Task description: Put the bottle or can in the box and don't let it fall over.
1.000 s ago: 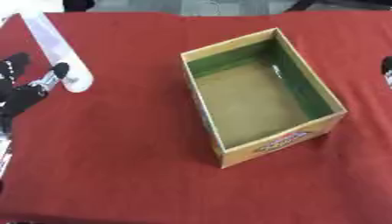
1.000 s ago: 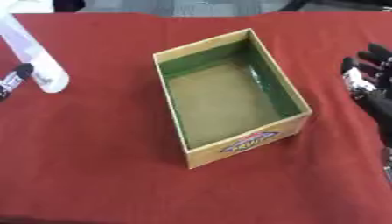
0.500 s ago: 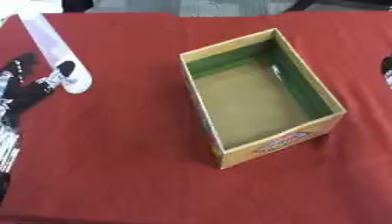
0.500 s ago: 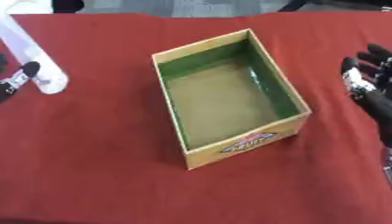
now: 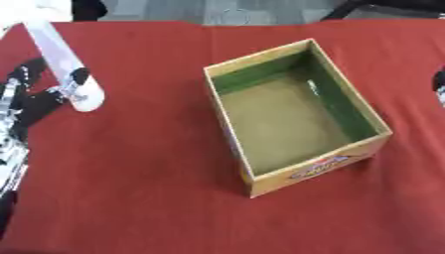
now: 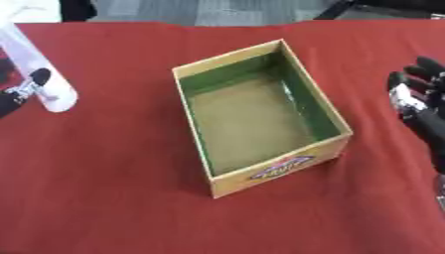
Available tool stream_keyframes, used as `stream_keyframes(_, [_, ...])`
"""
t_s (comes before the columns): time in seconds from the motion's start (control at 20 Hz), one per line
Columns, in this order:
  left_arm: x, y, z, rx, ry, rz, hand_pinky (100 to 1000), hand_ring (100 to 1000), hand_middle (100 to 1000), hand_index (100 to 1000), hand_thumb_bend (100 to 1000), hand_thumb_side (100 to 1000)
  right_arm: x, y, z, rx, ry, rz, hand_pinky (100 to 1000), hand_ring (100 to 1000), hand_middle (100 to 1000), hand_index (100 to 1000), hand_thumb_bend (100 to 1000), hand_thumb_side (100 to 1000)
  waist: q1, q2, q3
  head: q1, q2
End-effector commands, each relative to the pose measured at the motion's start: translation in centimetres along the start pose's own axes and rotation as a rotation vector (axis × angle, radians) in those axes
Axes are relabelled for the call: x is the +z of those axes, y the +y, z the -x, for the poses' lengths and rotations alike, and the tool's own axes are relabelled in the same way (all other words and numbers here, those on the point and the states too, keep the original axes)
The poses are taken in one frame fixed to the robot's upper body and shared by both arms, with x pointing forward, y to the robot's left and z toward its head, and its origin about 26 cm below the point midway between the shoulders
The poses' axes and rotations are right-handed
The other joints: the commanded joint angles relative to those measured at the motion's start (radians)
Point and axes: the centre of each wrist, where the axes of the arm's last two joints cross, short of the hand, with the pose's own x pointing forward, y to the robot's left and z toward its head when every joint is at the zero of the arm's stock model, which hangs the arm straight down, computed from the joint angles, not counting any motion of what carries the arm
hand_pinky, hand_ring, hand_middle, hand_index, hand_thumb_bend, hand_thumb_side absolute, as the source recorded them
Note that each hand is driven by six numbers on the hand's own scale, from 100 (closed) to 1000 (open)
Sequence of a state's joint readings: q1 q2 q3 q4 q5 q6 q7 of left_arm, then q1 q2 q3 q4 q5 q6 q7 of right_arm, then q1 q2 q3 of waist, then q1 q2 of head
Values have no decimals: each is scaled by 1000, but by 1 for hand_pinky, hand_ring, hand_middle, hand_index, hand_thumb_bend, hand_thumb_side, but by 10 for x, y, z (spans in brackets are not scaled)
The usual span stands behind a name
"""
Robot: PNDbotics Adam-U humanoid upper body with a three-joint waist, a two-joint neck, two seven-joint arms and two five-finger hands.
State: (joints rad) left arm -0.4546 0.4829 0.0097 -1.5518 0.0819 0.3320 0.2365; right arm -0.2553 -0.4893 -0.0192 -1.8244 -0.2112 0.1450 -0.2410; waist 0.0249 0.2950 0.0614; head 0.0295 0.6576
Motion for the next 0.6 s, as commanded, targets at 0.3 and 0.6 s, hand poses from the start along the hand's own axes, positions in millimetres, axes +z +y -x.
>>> stream_keyframes(0.3, [-8,4,-13,-18,-39,-61,859,1000,874,913,709,440,-4,-3,-9,8,-32,-13,912,900,850,934,202,415,-1,-16,-1,3,-12])
stream_keyframes(0.6, [-14,3,-11,-22,-12,-96,856,1000,872,909,706,441,-4,-2,-9,6,-32,-19,912,900,850,934,198,419,-2,-16,-1,3,-12])
